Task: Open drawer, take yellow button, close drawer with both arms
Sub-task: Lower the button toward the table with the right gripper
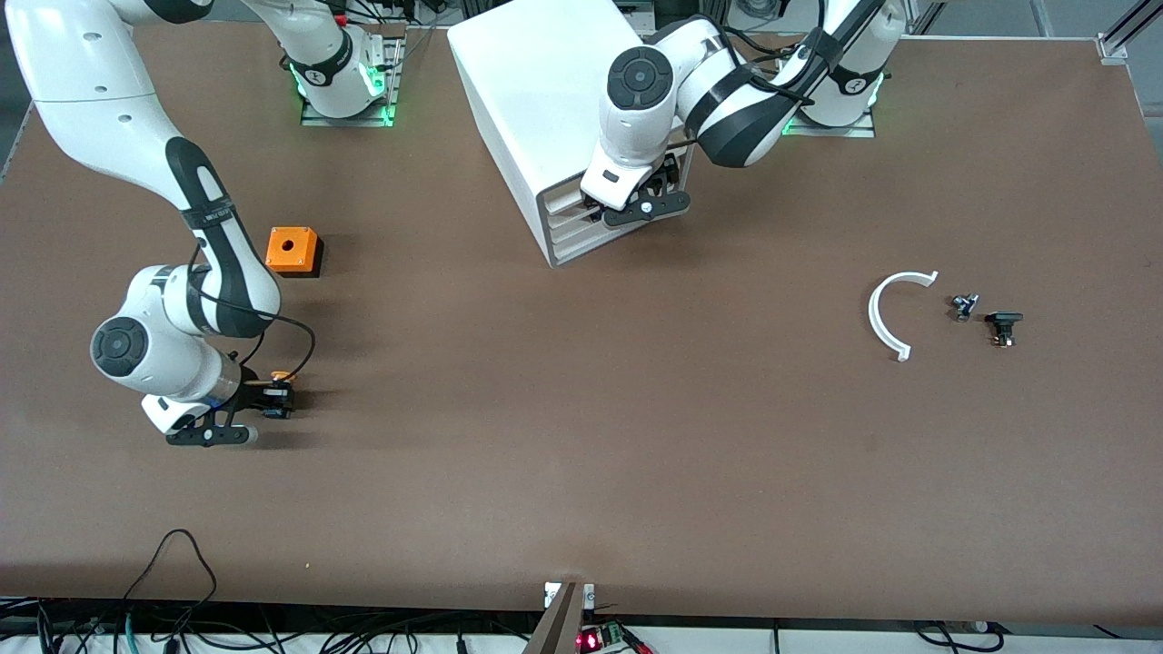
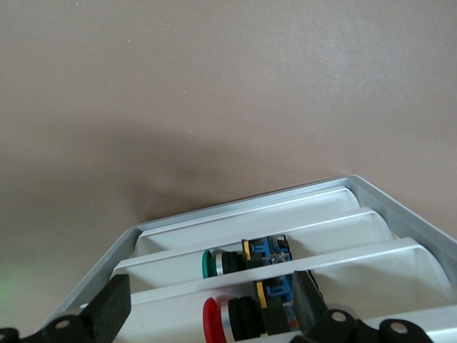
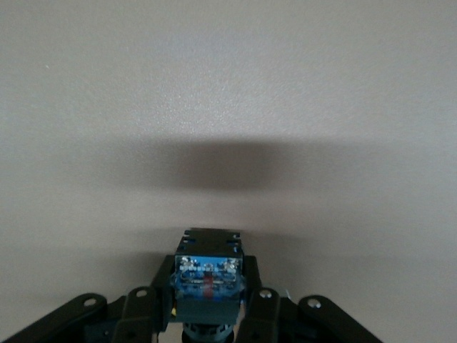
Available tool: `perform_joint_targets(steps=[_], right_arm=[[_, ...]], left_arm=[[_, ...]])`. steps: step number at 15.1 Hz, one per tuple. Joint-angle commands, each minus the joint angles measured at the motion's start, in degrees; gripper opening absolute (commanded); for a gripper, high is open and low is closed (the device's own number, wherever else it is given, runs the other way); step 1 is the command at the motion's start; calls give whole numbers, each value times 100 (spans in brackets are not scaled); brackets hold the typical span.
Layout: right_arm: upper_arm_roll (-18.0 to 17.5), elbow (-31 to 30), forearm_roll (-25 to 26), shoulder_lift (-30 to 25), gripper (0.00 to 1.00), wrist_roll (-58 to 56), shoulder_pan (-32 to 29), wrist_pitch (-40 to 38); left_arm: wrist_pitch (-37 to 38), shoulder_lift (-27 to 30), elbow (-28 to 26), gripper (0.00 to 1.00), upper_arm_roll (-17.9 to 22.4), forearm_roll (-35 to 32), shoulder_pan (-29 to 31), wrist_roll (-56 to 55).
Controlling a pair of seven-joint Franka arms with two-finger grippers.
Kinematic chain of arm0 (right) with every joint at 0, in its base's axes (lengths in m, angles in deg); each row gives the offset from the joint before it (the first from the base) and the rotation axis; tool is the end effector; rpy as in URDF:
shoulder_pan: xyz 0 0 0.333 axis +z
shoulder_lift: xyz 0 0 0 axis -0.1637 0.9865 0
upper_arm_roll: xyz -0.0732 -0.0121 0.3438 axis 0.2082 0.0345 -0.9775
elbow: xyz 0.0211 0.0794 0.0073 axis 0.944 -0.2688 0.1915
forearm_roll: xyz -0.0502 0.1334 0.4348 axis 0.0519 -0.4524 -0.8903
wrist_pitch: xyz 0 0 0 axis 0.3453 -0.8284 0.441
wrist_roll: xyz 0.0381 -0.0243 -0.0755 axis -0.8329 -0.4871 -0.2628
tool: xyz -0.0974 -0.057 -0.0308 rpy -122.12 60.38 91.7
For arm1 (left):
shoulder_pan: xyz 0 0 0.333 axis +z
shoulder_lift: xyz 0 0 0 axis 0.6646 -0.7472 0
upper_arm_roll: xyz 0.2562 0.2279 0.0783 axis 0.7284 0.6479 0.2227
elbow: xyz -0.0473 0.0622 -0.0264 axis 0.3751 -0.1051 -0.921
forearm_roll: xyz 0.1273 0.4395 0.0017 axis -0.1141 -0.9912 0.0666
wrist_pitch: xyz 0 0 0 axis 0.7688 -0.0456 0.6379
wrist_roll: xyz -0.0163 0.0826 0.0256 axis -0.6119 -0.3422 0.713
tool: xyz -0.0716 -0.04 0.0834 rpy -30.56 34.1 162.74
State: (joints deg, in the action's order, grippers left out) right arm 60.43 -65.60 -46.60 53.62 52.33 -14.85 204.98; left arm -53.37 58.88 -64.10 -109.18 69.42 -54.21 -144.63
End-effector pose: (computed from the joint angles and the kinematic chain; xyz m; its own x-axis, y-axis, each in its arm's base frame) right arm 0.7540 -0.0155 0.1565 0.9987 0.0300 0.0409 0.0303 -0.9995 -0.0053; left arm 0.4358 -0.4987 0.3466 0.9485 0.2616 -0.1787 0.2565 -0.9652 -0.0513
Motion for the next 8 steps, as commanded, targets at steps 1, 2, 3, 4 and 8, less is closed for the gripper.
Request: perform_joint_targets(steps=[1, 2, 3, 4, 8], right_arm=[[-95, -111, 89, -4, 7, 40, -99, 145], [-95, -84, 54, -4, 60, 32, -81, 137], [-95, -75, 54, -30, 100, 23, -90, 137], [-95, -67, 54, -65, 100, 14, -81, 111], [-87, -67, 115, -512, 100, 5, -46, -187]], left_arm=[[89, 102, -70, 100, -106, 179, 34, 29], [89, 102, -70, 100, -115, 179, 25, 29], [106, 111, -61, 100, -115, 179, 16, 29], [167, 111, -44, 100, -115, 179, 34, 55], [685, 129, 333, 100, -106, 153, 261, 213]])
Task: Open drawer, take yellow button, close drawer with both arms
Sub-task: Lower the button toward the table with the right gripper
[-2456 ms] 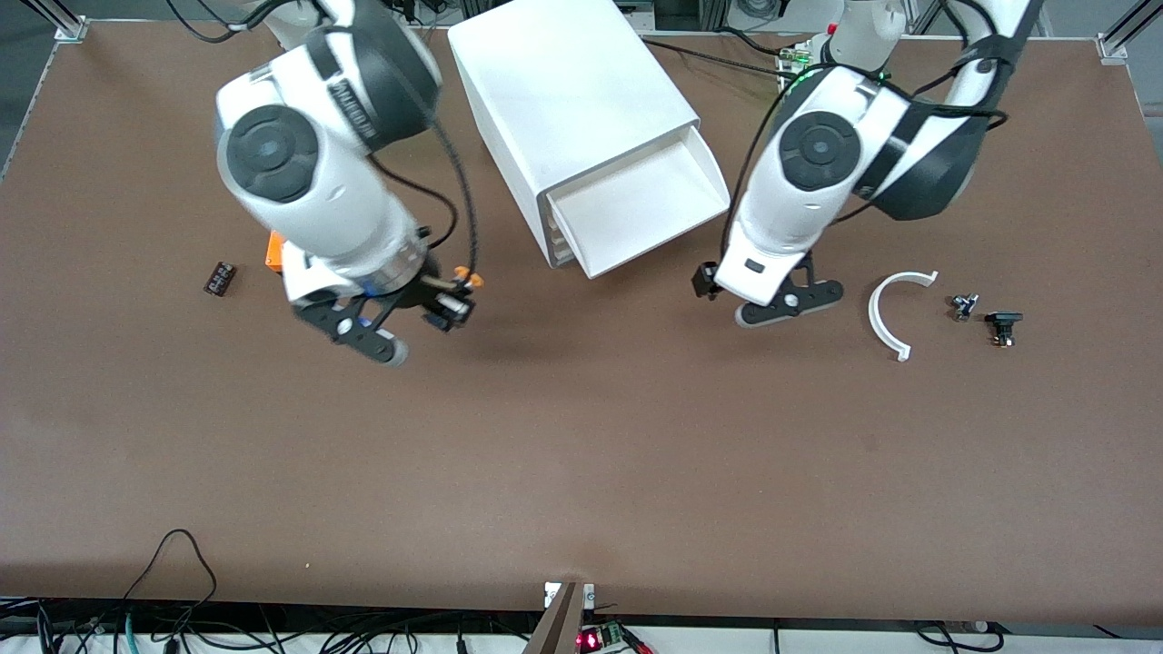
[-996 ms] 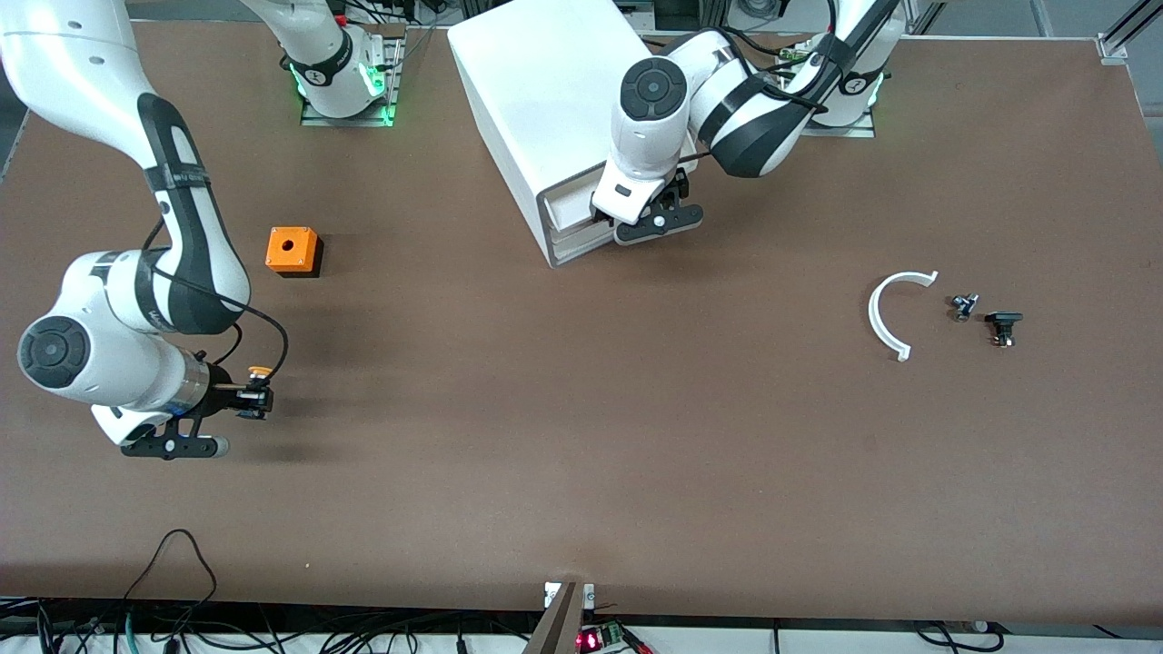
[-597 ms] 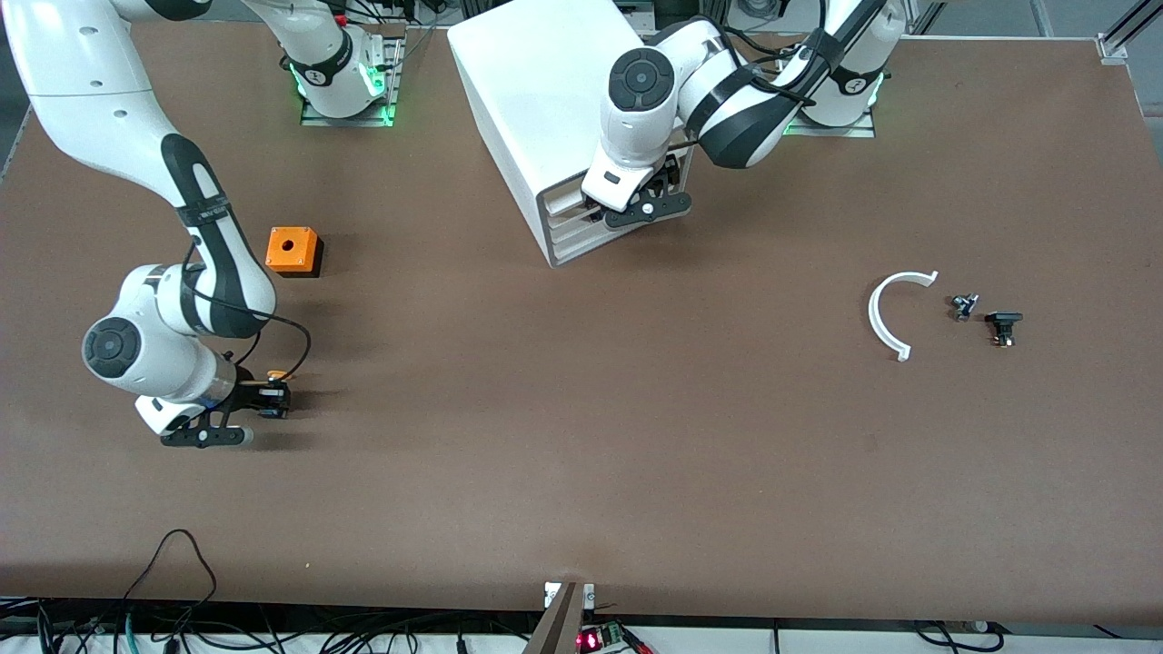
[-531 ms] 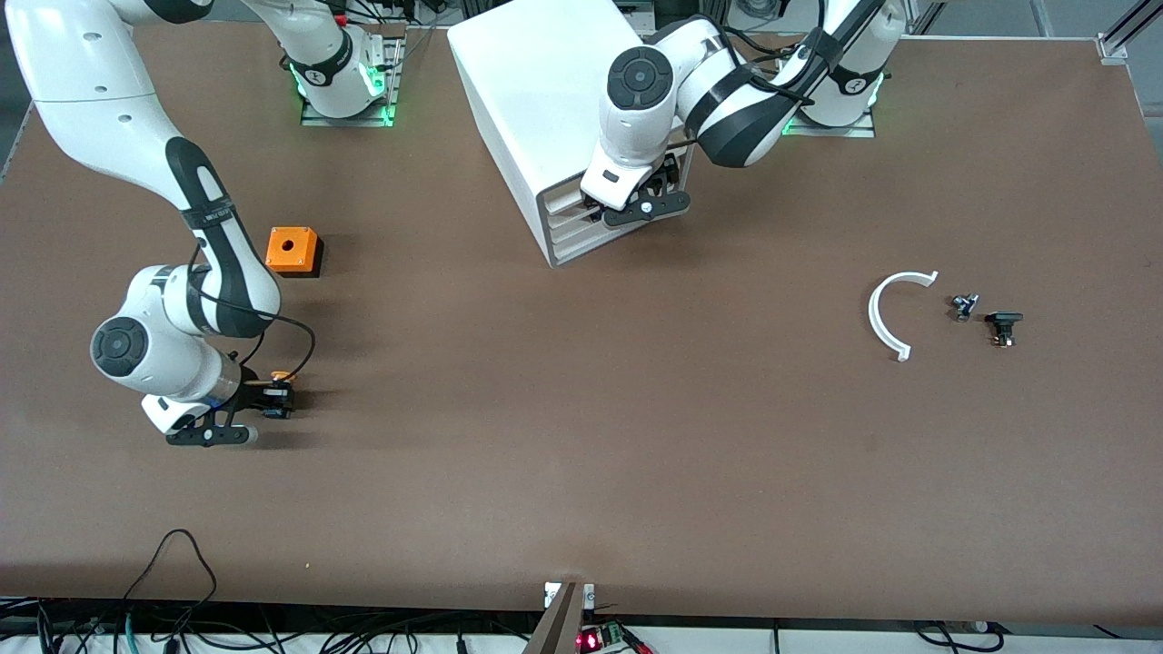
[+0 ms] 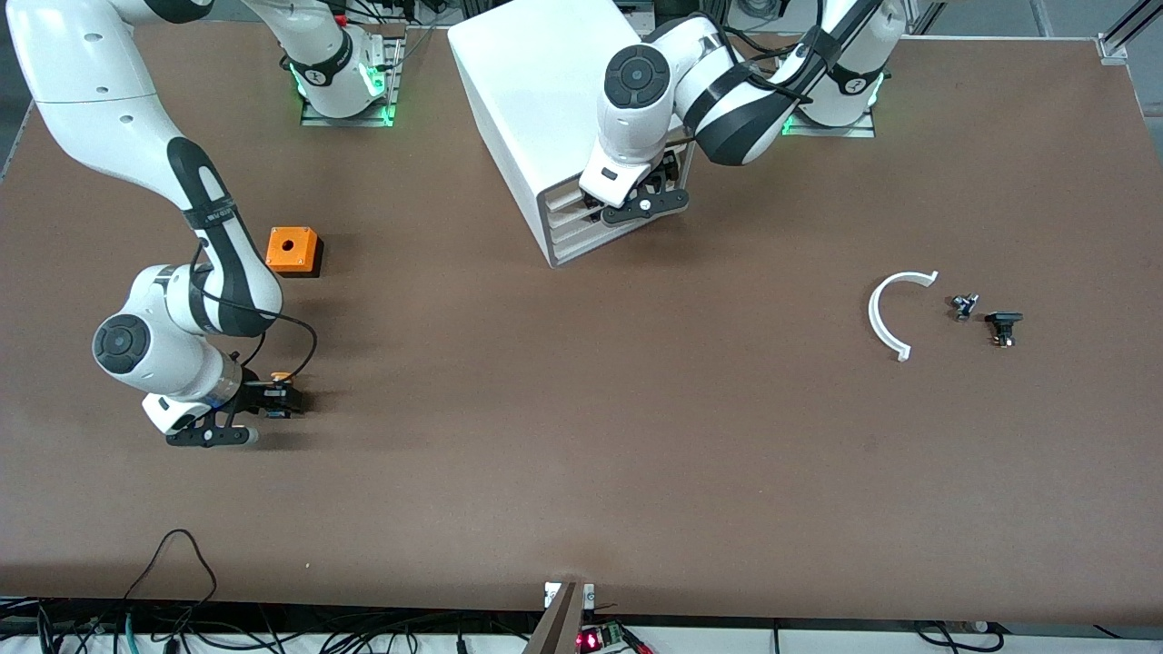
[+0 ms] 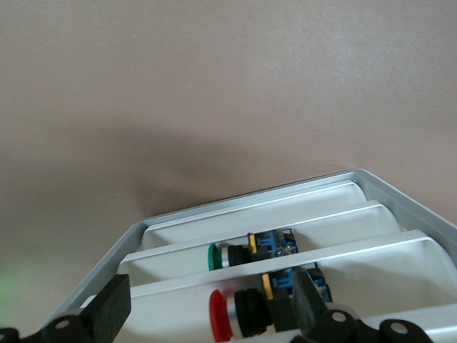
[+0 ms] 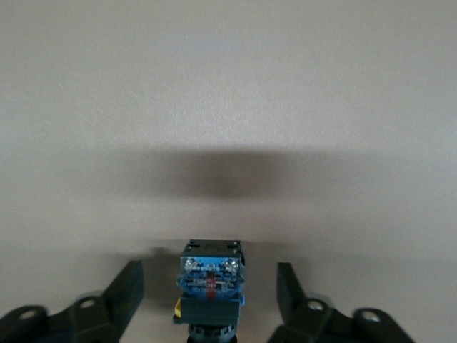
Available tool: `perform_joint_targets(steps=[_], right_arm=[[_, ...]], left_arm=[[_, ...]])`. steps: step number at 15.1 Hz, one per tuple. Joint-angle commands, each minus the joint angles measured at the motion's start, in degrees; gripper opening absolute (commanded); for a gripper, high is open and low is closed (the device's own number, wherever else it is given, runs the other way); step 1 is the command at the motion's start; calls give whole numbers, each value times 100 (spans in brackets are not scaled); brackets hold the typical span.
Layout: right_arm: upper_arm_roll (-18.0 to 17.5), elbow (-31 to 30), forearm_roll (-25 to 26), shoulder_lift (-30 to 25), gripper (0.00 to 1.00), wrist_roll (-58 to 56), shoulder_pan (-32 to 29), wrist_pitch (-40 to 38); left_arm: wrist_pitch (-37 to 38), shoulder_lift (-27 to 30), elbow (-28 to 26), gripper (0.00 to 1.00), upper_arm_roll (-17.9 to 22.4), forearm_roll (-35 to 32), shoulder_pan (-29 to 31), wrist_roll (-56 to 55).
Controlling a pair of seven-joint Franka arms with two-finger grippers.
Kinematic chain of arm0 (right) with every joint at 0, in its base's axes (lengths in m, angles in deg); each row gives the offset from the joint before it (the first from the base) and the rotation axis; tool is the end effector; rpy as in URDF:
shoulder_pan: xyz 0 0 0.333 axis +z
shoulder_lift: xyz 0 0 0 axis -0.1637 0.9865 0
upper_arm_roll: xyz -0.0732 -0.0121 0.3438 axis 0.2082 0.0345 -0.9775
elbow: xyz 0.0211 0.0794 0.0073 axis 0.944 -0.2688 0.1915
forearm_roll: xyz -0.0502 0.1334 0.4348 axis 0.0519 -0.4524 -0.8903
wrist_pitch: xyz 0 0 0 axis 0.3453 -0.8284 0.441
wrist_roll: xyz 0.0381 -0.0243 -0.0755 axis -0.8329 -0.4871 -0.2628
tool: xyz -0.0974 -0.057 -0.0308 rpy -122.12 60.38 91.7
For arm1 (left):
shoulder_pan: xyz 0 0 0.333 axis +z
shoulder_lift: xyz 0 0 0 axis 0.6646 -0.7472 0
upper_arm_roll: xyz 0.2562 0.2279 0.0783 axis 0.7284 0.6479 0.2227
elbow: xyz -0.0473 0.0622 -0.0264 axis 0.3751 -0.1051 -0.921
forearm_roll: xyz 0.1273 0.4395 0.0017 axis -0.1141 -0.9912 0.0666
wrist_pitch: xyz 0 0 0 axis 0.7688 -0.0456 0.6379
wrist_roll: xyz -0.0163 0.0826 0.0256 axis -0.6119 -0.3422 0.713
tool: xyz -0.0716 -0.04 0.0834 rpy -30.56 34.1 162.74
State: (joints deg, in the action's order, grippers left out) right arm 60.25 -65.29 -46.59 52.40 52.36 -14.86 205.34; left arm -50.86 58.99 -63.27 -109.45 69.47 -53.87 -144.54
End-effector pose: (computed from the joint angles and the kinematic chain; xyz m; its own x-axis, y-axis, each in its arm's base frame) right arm 0.7604 -0.0140 0.1759 0.9968 0.0315 0.0739 0.0319 -0.9995 -0.0042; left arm 0.4365 -0.4964 0.3521 0.9462 0.2624 -0.1894 0.2524 -0.9647 -0.0754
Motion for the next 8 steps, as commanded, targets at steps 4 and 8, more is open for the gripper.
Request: perform_joint_targets(steps=[4, 8], right_arm=[[-77, -123, 114, -997, 100, 12, -45, -698], [-95, -106, 149, -1621, 100, -32, -45, -1286]], left_arm=[[1085, 118, 883, 100, -61, 113, 702, 1030], [1779, 118, 1525, 100, -44, 78, 1159, 1996]])
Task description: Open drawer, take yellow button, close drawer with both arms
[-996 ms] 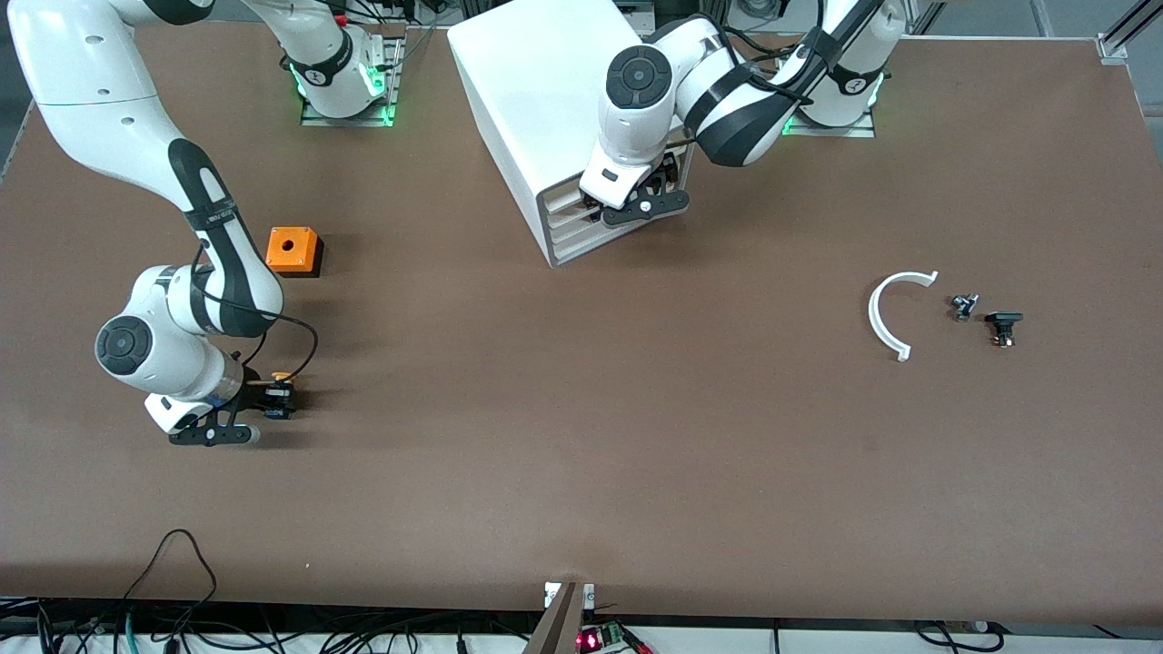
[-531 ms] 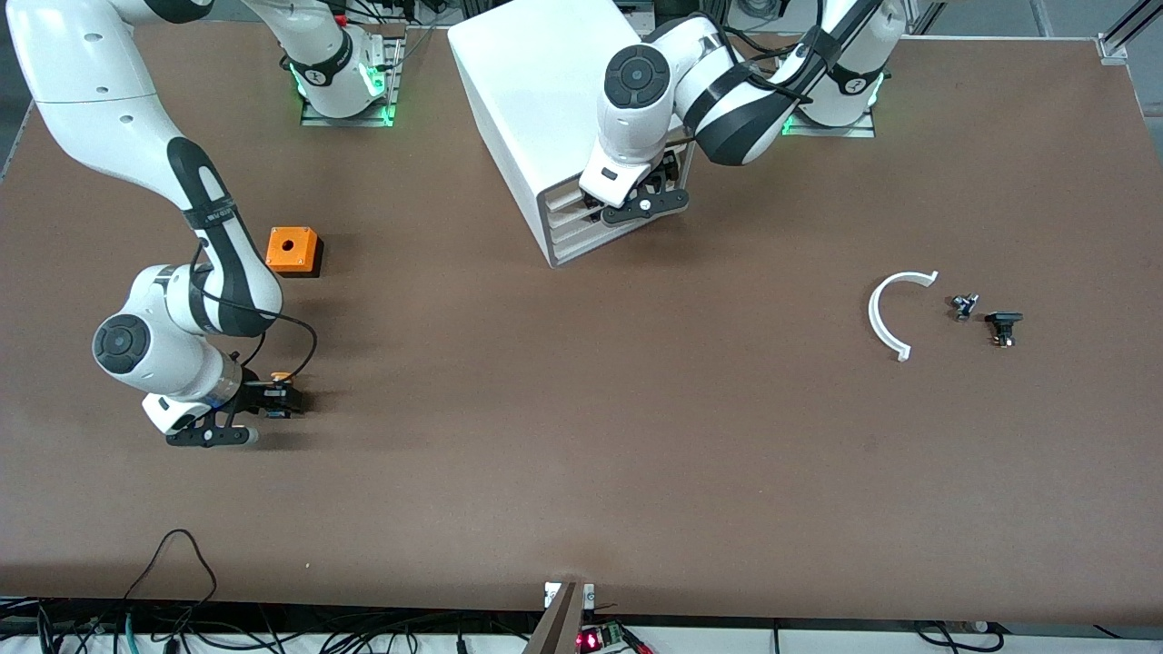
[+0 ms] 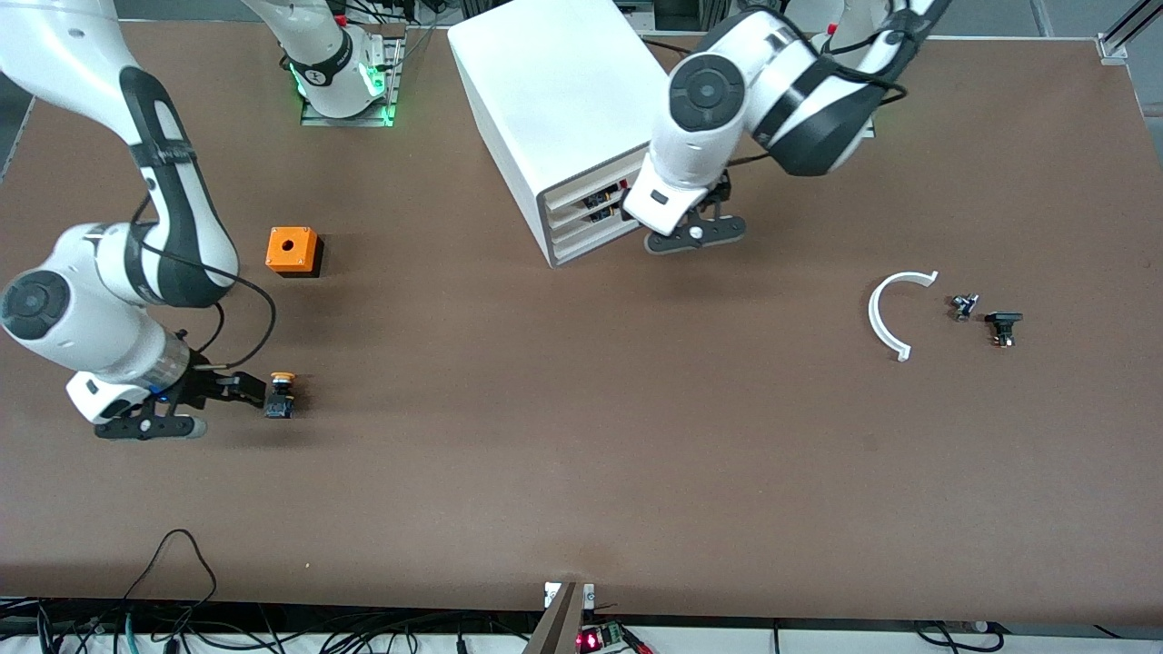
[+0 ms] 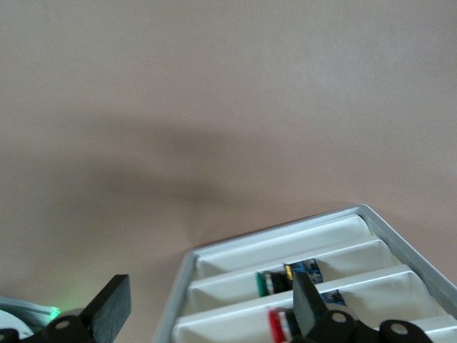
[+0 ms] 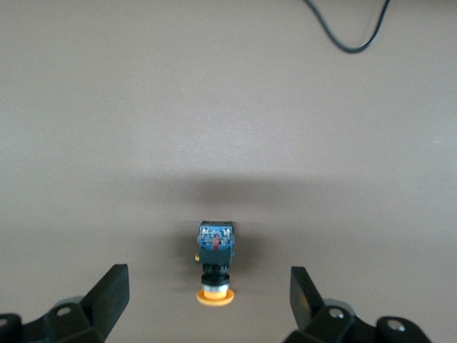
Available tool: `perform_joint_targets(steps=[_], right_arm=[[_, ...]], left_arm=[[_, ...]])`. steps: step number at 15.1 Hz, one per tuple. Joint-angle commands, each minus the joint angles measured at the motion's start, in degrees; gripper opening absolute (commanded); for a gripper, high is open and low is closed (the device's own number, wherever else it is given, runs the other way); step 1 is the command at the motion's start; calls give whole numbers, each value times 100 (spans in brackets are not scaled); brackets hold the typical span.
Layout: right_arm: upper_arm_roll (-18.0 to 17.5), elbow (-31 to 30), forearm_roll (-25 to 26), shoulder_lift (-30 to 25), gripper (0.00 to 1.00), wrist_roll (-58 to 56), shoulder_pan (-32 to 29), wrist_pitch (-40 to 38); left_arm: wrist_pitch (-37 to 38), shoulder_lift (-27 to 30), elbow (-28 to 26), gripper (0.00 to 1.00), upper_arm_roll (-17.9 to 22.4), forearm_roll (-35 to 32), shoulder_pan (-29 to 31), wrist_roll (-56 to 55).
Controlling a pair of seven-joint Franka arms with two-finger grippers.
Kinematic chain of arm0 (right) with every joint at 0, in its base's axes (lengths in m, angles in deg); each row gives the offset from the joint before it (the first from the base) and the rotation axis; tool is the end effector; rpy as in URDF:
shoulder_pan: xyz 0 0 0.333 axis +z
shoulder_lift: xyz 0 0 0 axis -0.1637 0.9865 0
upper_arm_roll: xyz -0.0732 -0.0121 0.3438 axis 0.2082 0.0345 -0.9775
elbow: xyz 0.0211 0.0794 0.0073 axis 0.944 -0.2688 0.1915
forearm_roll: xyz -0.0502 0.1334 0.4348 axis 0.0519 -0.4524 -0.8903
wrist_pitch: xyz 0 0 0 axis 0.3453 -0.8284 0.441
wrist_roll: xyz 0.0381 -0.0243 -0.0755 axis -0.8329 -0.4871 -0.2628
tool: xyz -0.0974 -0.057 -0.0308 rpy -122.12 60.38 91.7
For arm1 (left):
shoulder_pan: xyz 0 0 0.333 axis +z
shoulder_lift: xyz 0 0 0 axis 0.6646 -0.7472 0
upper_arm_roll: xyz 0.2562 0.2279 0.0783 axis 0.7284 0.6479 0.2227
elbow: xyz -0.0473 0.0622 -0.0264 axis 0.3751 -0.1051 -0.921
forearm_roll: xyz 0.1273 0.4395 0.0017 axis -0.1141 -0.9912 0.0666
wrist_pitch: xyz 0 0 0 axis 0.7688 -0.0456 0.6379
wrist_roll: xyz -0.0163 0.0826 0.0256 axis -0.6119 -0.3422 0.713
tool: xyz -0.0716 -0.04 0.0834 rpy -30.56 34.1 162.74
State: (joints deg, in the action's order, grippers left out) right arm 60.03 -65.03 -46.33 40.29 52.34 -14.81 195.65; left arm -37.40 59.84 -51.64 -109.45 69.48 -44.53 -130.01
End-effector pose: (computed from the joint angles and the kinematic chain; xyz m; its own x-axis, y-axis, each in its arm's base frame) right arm 0.7613 -0.0132 0.3224 0.9921 0.0396 0.1189 0.0371 -0.9990 0.0231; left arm 0.5381 -0.4187 0.4454 0.9618 0.1820 -0.2044 0.1751 -0.9832 -0.0516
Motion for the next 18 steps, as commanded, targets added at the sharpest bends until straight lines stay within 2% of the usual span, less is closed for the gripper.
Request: perform_joint_targets(steps=[1, 7, 10, 13, 16, 18], right_arm=[[-90, -132, 115, -560, 100, 39, -41, -493], [-169, -106, 79, -1307, 100, 346, -32, -1381], [-284, -158, 53, -1711, 100, 400, -32, -1689], [-118, -159, 18, -2063, 100, 452, 248, -2102], [401, -193, -184, -2309, 100, 470, 731, -2357], [455, -264, -220, -2546, 100, 479, 803, -2524]], left_arm=[[608, 33, 494, 100, -26, 68, 331, 789], [1136, 51, 1075, 100, -9, 42, 1104, 2257], [1444, 120, 1330, 100, 9, -327, 1325, 3029], [1427, 533, 1208, 100, 560, -284, 1316, 4084], [1331, 1086, 839, 100, 1649, -188, 825, 4981], [1138, 1455, 427, 100, 2413, 171, 553, 5517]])
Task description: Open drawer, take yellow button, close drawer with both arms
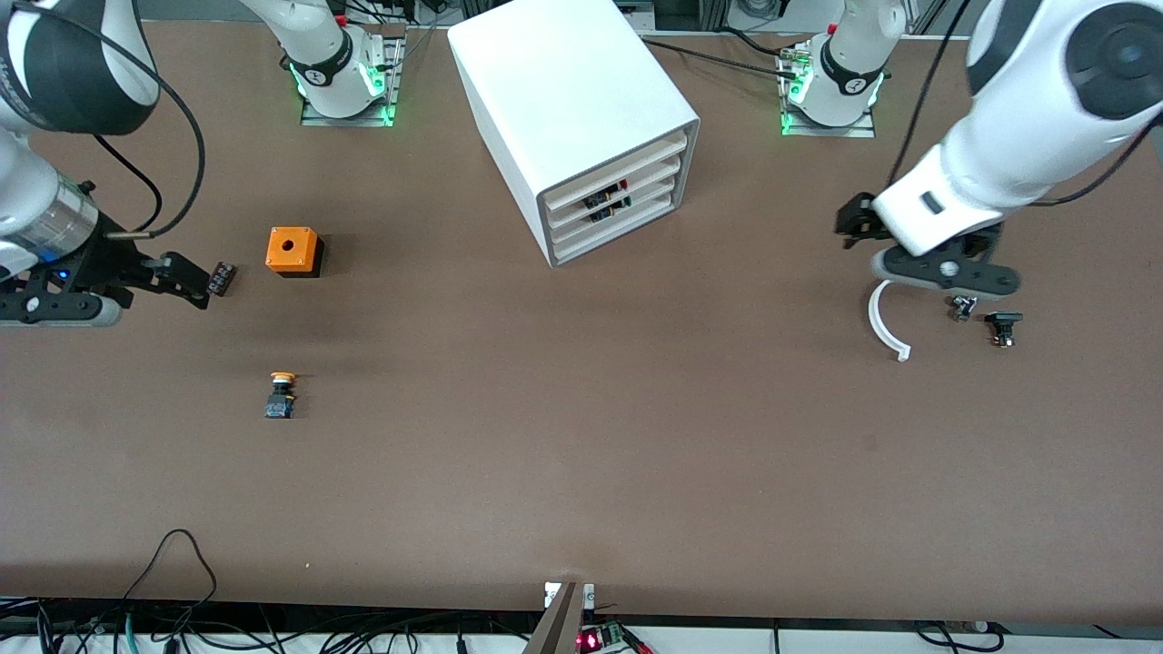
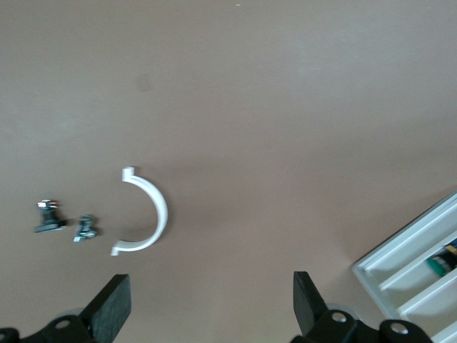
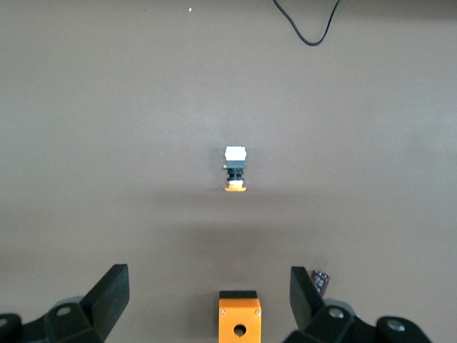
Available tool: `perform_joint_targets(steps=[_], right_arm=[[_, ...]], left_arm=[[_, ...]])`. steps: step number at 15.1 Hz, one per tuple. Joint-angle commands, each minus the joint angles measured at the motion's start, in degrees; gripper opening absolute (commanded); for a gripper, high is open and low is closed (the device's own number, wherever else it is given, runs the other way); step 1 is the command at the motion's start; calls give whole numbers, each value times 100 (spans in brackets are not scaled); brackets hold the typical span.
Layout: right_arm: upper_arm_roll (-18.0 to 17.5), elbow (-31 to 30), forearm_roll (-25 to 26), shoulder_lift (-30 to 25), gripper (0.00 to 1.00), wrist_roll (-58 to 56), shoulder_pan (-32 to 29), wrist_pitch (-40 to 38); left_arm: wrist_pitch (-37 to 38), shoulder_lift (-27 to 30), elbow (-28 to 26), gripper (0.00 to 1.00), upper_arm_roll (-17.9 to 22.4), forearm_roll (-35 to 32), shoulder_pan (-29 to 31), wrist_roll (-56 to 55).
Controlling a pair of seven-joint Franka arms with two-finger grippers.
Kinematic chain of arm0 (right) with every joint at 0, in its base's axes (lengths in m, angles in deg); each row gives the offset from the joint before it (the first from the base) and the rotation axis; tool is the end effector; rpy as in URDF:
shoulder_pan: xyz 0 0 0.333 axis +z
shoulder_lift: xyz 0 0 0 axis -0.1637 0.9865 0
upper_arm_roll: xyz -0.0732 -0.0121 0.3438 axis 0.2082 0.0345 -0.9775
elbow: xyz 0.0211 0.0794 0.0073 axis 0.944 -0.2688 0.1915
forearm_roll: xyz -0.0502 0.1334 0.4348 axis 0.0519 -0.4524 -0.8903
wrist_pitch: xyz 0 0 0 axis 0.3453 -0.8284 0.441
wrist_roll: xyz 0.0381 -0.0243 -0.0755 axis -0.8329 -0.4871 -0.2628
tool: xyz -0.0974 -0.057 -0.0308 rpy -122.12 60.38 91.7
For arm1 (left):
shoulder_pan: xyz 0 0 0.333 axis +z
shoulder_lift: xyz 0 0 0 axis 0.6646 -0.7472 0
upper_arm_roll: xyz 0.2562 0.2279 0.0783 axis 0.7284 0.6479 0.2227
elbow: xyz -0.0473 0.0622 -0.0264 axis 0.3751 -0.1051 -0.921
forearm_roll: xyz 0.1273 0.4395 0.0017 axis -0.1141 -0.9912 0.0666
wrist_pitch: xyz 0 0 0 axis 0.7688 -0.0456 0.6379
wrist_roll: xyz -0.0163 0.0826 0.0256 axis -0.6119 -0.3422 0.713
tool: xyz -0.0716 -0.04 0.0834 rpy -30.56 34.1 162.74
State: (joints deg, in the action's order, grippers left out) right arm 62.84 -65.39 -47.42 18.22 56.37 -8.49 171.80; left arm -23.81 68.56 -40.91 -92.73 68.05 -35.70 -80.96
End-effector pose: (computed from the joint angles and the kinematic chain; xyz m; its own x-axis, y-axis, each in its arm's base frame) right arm 0.6729 0.0323 0.5560 0.9965 0.0121 0.0825 0.0082 -0.9988 0.0473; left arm 0.6403 -0.1539 0.5968 0.9696 -0.2138 -0.1191 -0.2194 -0.9750 -0.0355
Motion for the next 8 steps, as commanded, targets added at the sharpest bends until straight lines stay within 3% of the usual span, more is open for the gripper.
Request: perform_joint_targets(steps=[1, 5, 8], right_arm=[[173, -236, -128, -445, 100, 76, 162, -262], [182, -175, -242, -727, 100, 67, 162, -614], [173, 70, -260, -718, 100, 76, 162, -1061]], left_arm=[[-447, 750, -901, 100, 1110, 360, -479, 893], [-950, 989, -1430, 100, 1921, 360, -858, 1274], [-1100, 919, -1343, 100, 1975, 369, -833, 1038]])
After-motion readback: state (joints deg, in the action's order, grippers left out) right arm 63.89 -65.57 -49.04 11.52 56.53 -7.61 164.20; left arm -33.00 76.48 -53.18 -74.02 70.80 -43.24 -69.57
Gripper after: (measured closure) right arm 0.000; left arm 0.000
